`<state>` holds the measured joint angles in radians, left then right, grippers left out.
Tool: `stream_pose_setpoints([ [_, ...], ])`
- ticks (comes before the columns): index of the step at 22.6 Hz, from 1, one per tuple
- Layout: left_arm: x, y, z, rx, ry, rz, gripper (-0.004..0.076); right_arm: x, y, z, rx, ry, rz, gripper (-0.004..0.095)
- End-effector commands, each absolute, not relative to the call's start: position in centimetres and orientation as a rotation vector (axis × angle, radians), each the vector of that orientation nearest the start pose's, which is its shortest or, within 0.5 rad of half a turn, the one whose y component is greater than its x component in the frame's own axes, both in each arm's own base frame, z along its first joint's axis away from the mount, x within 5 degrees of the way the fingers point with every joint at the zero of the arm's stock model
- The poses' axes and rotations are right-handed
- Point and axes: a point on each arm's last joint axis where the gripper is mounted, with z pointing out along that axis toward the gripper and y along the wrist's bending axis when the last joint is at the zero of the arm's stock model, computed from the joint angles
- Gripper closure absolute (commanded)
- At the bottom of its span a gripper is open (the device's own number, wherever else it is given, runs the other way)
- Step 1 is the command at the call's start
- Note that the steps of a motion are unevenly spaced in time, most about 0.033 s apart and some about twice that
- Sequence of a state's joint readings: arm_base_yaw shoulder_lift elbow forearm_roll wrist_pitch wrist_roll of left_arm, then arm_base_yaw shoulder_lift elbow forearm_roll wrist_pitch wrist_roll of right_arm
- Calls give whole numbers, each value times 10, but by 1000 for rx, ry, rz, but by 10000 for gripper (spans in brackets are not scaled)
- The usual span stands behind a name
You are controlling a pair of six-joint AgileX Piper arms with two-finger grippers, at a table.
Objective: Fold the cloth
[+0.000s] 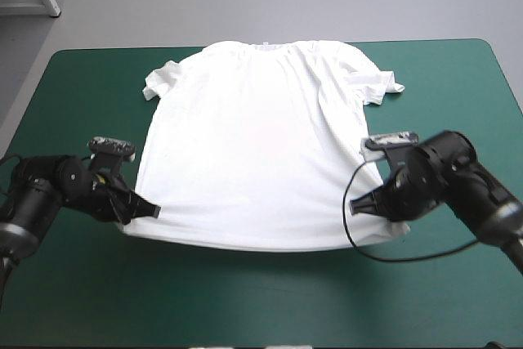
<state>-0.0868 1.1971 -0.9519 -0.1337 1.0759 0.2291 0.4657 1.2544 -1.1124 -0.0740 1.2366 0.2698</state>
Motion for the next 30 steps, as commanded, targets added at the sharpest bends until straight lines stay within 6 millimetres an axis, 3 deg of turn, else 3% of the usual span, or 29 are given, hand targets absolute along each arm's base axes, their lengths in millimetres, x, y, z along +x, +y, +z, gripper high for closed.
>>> stream_pose_setpoints([
  [1, 180, -27, 296, 406, 2856, -169, 734, 165, 79, 318, -289, 2848, 90, 926],
  [7, 151, -26, 284, 373, 2962, -209, 734, 114, 67, 292, -248, 2903, 274, 926],
  [12, 141, -25, 277, 402, 2972, -194, 730, 104, 65, 271, -333, 2961, 280, 889],
  [14, 142, -26, 277, 416, 2959, -216, 652, 104, 65, 271, -359, 2954, 279, 662],
  [15, 141, -27, 277, 433, 2954, -237, 524, 104, 65, 272, -369, 2950, 279, 420],
  [16, 141, -28, 278, 430, 2952, -249, 443, 104, 65, 272, -369, 2950, 279, 328],
  [17, 142, -30, 278, 417, 2932, -281, 281, 105, 65, 272, -365, 2943, 279, 149],
  [18, 144, -31, 279, 404, 2906, -292, 191, 107, 65, 272, -350, 2925, 271, 76],
  [23, 175, -32, 293, 273, 2622, -250, 161, 124, 61, 298, -263, 2760, 177, 75],
  [26, 219, -33, 317, 246, 2513, -205, 161, 130, 58, 316, -263, 2676, 126, 75],
  [30, 266, -31, 324, 257, 2506, -115, 161, 129, 57, 321, -227, 2679, 134, 75],
])
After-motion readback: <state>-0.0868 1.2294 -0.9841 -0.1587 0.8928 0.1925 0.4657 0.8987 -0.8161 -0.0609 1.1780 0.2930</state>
